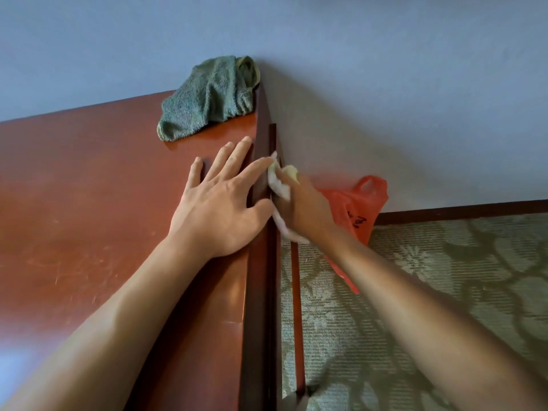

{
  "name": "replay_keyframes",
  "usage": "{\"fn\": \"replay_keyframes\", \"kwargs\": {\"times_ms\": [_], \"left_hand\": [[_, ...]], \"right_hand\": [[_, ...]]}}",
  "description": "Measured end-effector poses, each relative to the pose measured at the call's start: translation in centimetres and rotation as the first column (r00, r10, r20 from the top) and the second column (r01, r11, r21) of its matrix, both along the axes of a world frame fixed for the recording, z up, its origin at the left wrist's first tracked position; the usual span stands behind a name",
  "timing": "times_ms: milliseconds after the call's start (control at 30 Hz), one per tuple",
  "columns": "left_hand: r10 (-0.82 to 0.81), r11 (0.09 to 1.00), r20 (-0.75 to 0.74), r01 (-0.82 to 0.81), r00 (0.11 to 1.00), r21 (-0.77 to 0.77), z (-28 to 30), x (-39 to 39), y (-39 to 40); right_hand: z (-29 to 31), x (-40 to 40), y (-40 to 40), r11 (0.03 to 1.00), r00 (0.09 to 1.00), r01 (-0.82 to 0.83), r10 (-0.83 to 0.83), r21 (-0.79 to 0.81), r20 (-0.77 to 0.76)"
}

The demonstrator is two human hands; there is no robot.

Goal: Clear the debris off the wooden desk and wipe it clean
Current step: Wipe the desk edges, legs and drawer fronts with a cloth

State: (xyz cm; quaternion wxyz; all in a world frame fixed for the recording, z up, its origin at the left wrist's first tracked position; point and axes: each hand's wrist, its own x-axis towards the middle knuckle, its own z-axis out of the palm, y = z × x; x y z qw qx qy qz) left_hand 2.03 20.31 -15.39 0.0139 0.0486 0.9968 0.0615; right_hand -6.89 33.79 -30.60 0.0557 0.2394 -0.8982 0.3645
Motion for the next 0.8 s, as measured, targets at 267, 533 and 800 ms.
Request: {"fn": "replay_keyframes", "kwargs": {"times_ms": [267, 533, 800], "left_hand": [[0.023, 1.000, -0.008, -0.023, 1.000, 0.000, -0.1, 0.1, 0.3], [0.043, 0.999, 0.009, -0.043, 0.999, -0.010, 0.1, 0.1, 0.5], [0.085, 0.995, -0.020, -0.083, 0.996, 0.061, 0.0, 0.0, 0.6]], "right_hand": [[-0.1, -3.1, -0.5, 0.977, 0.999, 0.049, -0.044, 0.208, -0.029], [1.6, -15.0, -2.1, 0.985, 0.976, -0.099, 0.070, 0.138, 0.204], [4.3, -2.5, -3.3, 0.754, 0.997, 0.001, 0.046, -0.657, 0.054]]}}
